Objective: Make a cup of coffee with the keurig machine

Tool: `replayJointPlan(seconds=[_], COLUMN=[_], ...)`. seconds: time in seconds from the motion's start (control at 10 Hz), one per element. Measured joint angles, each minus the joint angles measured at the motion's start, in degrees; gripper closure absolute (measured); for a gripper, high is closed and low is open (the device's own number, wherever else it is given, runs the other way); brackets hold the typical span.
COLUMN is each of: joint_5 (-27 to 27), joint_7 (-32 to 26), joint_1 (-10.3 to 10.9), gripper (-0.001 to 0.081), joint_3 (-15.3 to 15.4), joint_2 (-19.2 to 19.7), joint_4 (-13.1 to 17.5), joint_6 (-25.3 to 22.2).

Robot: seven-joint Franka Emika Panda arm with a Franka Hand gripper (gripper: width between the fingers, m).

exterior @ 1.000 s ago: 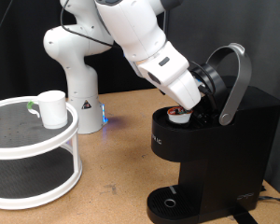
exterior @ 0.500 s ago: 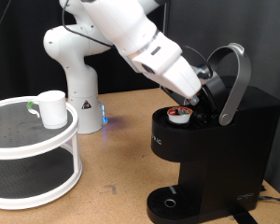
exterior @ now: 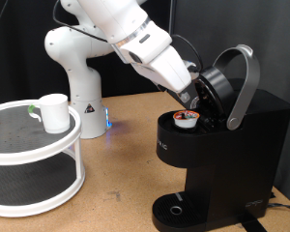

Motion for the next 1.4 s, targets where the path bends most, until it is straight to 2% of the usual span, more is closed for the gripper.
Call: replayJointPlan(seconds=[0.3,0.5,0.9,1.2,1.3,1.4], joint_5=[3.1,5.4,9.1,9.8,9.7,12.0], joint_7=[-1.5,-1.7,-1.1,2.2,2.2,1.9], joint_1=[-0.1,-0.5,-1.0,-1.2,-1.2,-1.0], gripper=[0.0004,0.0004,0.0004,0.0004,0.0004,0.0004], joint_3=[-0.6,-1.9,-4.4,-5.4,-5.4,-5.4], joint_2=[-0.4,-2.6,-7.2,-8.8,-8.8,-8.8], joint_4=[0.0,0.3,3.3,6.7,6.5,6.4], joint_6=[-0.1,-0.4,-6.5,-10.2,-10.1,-9.7])
